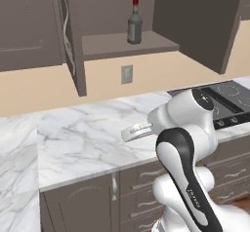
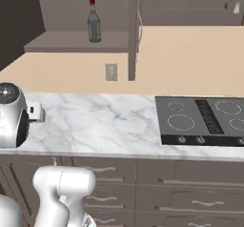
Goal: Get the candle and the liquor from the cabinet and move them to the dining counter.
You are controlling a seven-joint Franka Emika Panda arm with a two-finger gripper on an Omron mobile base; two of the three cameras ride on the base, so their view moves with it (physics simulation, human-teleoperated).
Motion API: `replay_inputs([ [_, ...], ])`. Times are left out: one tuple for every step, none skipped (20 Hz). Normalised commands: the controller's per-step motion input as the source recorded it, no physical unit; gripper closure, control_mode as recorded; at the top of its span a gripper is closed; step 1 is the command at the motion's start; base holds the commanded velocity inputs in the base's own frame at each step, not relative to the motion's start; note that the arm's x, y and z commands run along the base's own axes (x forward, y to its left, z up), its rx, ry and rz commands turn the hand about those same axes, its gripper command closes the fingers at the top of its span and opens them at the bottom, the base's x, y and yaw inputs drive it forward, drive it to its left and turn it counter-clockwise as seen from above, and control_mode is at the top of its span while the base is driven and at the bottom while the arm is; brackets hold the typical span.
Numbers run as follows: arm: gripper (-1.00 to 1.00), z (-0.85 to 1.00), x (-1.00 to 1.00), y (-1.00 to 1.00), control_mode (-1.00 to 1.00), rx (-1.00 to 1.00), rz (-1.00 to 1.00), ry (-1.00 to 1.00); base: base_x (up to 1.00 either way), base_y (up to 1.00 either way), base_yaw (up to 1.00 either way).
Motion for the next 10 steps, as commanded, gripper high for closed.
replay_inputs([
  [-1.0, 0.0, 0.0, 0.0, 1.0, 0.0, 0.0, 0.0, 0.66, -0.11, 0.1],
  [-1.0, 0.0, 0.0, 0.0, 1.0, 0.0, 0.0, 0.0, 0.64, -0.12, 0.09],
  [-1.0, 0.0, 0.0, 0.0, 1.0, 0.0, 0.0, 0.0, 0.62, -0.15, 0.08],
  [-1.0, 0.0, 0.0, 0.0, 1.0, 0.0, 0.0, 0.0, 0.57, -0.19, 0.08],
  [-1.0, 0.0, 0.0, 0.0, 1.0, 0.0, 0.0, 0.0, 0.57, -0.24, 0.08],
  [-1.0, 0.0, 0.0, 0.0, 1.0, 0.0, 0.0, 0.0, 0.58, -0.25, 0.08],
  [-1.0, 0.0, 0.0, 0.0, 1.0, 0.0, 0.0, 0.0, 0.56, -0.25, 0.08],
  [-1.0, 0.0, 0.0, 0.0, 1.0, 0.0, 0.0, 0.0, 0.55, -0.26, 0.08],
  [-1.0, 0.0, 0.0, 0.0, 1.0, 0.0, 0.0, 0.0, 0.55, -0.27, 0.08],
  [-1.0, 0.0, 0.0, 0.0, 1.0, 0.0, 0.0, 0.0, 0.51, -0.31, 0.08],
])
